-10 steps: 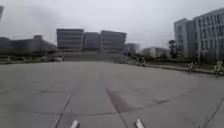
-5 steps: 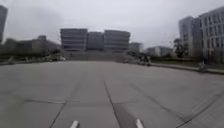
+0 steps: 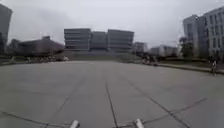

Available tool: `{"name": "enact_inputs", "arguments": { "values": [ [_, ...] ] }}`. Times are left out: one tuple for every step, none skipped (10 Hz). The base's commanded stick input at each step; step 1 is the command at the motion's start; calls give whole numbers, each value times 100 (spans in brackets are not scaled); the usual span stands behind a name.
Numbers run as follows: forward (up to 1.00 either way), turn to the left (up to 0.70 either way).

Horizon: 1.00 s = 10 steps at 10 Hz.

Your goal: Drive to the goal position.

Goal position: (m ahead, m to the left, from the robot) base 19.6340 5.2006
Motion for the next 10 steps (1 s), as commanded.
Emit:
{"name": "enact_inputs", "arguments": {
  "values": [
    [100, 0],
    [100, 0],
    [100, 0],
    [100, 0],
    [100, 0],
    [100, 0],
    [100, 0],
    [100, 0],
    [100, 0],
    [100, 0]
  ]
}}
